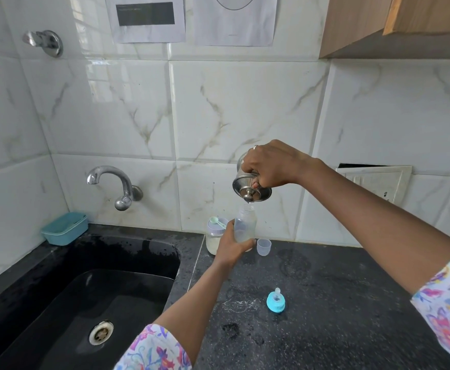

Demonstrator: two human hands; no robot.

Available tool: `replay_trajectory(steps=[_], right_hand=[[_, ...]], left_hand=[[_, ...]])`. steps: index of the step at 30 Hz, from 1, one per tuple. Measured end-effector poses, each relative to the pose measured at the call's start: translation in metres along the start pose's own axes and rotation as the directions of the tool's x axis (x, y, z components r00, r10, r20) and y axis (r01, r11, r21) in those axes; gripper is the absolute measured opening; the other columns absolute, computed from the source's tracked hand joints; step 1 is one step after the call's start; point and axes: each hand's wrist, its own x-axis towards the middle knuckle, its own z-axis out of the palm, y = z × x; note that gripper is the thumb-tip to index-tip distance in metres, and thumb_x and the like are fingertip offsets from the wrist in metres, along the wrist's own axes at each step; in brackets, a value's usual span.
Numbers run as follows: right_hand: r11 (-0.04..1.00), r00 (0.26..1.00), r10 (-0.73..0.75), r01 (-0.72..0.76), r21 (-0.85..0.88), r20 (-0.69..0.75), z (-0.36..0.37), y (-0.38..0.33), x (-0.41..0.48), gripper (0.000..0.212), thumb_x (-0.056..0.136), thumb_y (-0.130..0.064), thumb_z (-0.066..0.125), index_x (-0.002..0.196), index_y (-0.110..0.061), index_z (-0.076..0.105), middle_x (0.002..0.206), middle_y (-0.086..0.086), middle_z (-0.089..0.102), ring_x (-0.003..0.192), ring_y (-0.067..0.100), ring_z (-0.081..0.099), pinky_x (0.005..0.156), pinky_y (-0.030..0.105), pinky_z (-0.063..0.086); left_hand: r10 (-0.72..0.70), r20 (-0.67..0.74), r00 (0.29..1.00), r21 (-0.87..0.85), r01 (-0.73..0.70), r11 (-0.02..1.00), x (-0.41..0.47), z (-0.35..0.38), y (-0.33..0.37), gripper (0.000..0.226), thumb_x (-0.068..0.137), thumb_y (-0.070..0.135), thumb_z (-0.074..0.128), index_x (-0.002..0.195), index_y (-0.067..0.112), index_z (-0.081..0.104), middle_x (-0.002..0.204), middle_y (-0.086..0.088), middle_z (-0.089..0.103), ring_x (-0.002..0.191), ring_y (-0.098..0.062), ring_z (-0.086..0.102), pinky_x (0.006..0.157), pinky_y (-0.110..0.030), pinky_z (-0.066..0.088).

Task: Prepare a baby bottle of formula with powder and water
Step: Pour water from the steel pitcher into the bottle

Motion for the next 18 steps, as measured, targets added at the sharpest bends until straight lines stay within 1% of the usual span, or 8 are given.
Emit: replay_trajectory(steps=[2,4,7,9,11,15,18], right_hand=[[1.000,1.000,-0.012,0.012,-0.016,0.001,-0.0009,-0.0014,0.0006,0.018,0.078,-0.023,0.059,0.070,-0.017,0.044,0.080,-0.001,0.054,0.076,0.020,0.047,0.049,0.026,0.016],[0.999,1.000,-0.021,0.021,-0.027,0.002,-0.0018,-0.0025,0.0012,0.018,0.078,-0.022,0.058,0.070,-0.017,0.043,0.080,-0.002,0.053,0.078,0.021,0.049,0.049,0.024,0.015],[0.999,1.000,-0.030,0.030,-0.011,-0.004,-0.0023,-0.0026,0.0043,0.012,0.078,-0.022,0.057,0.073,-0.018,0.047,0.084,0.000,0.057,0.082,0.023,0.054,0.054,0.027,0.024],[0.999,0.999,-0.032,0.032,0.001,-0.013,-0.0033,-0.0022,0.0063,0.010,0.076,-0.022,0.057,0.073,-0.017,0.049,0.087,0.001,0.060,0.083,0.024,0.055,0.059,0.029,0.030],[1.000,1.000,-0.027,0.027,0.000,-0.015,-0.0052,-0.0019,0.0068,0.010,0.076,-0.021,0.056,0.073,-0.017,0.048,0.086,0.001,0.059,0.080,0.023,0.054,0.059,0.030,0.030],[1.000,1.000,-0.018,0.018,-0.013,-0.002,-0.0085,-0.0022,0.0056,0.009,0.078,-0.022,0.055,0.074,-0.019,0.047,0.083,-0.003,0.052,0.076,0.018,0.044,0.061,0.030,0.029],[1.000,1.000,-0.017,0.017,-0.022,0.008,-0.0096,-0.0028,0.0042,0.010,0.078,-0.022,0.054,0.074,-0.019,0.045,0.081,-0.004,0.049,0.074,0.017,0.042,0.061,0.029,0.029]], left_hand=[[0.003,0.004,1.000,0.003,-0.003,1.000,-0.0008,0.0009,0.0019,0.061,0.063,0.032,0.063,0.119,0.028,0.038,0.116,0.006,0.049,0.104,-0.012,0.047,0.064,-0.008,0.034],[0.010,0.001,1.000,0.014,-0.010,1.000,-0.0003,0.0014,0.0025,0.066,0.063,0.033,0.064,0.124,0.024,0.038,0.117,0.005,0.049,0.106,-0.013,0.046,0.068,-0.010,0.035],[0.011,0.000,1.000,0.037,-0.011,0.999,0.0008,0.0017,0.0009,0.068,0.069,0.029,0.070,0.128,0.021,0.038,0.118,0.005,0.048,0.107,-0.014,0.046,0.081,-0.021,0.036],[0.006,-0.004,1.000,0.051,-0.005,0.999,0.0014,0.0014,-0.0005,0.066,0.072,0.027,0.071,0.129,0.021,0.037,0.118,0.006,0.047,0.107,-0.014,0.045,0.084,-0.025,0.035],[0.004,-0.013,1.000,0.070,-0.003,0.998,0.0016,0.0011,-0.0010,0.062,0.079,0.021,0.071,0.130,0.021,0.036,0.117,0.007,0.045,0.109,-0.015,0.045,0.085,-0.025,0.035],[0.003,-0.031,1.000,0.076,-0.001,0.997,-0.0005,-0.0012,-0.0003,0.059,0.083,0.017,0.067,0.131,0.020,0.034,0.113,0.009,0.043,0.104,-0.012,0.043,0.080,-0.020,0.035],[0.004,-0.040,0.999,0.075,-0.001,0.997,-0.0015,-0.0030,-0.0001,0.057,0.083,0.016,0.066,0.130,0.022,0.034,0.111,0.009,0.045,0.102,-0.011,0.044,0.064,-0.007,0.033]])
